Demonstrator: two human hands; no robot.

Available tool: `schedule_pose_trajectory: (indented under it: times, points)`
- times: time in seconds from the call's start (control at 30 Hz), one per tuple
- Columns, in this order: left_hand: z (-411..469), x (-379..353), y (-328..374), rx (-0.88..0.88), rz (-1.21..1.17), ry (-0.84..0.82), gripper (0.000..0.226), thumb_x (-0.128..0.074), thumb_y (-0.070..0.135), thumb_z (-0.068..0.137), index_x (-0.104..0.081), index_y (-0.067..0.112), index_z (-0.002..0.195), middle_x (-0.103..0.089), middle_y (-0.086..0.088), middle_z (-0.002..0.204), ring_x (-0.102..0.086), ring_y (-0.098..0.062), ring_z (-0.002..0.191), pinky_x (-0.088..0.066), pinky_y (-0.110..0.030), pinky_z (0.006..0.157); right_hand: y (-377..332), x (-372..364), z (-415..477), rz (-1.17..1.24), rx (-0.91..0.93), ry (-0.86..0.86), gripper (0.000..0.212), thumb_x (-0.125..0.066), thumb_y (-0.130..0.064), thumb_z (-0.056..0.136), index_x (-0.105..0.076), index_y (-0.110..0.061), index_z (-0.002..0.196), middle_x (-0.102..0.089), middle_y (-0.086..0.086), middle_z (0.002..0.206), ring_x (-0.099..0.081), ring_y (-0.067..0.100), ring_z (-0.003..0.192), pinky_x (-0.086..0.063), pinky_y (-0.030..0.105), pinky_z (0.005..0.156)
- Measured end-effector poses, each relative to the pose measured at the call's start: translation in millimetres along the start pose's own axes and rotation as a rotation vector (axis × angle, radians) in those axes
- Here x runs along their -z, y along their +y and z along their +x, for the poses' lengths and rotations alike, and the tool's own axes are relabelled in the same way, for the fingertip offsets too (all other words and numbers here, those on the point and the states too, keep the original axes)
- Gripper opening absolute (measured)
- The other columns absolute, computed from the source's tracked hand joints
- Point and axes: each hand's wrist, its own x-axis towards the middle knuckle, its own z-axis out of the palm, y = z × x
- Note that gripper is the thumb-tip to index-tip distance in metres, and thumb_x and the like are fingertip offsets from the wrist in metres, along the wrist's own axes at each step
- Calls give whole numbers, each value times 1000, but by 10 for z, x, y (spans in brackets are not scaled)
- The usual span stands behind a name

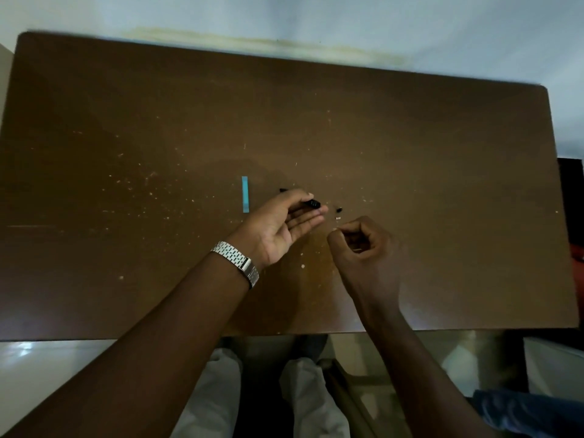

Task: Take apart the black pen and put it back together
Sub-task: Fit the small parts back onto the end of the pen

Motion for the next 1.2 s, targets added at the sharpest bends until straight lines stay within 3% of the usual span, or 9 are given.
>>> schedule_pose_trajectory:
  times: [0.63,0.8,0.9,1.2]
  points:
    - [5,14,-20,-62,21,13,12,-71,2,92,-66,-1,102,-80,-17,78,-81,-24,76,-67,-32,66,-64,-43,67,-39,-56,46,13,-74,-16,88,-73,-22,76,-68,-11,64,-65,11,59,-46,11,52]
    - [26,27,-26,-91,79,24,11,-72,4,91,-67,1,101,-81,-16,82,-81,-23,80,-67,-34,71,-77,-40,100,-74,-61,16,16,-74,-16,89,-72,-23,75,-66,-10,63,-60,7,55,-46,13,51]
    - [41,35,-16,-118,115,36,14,-74,4,90,-68,1,102,-79,-17,89,-81,-22,79,-67,-33,69,-92,-24,129,-121,-41,-3,12,-74,-15,89,-74,-18,77,-69,-8,66,-64,9,57,-50,21,53]
    - [38,20,-24,-128,209,38,10,-74,7,91,-71,3,98,-82,-10,80,-81,-19,78,-65,-30,66,-164,-29,175,-105,3,-30,14,-75,-13,88,-73,-16,74,-66,-8,60,-64,16,60,-44,10,48]
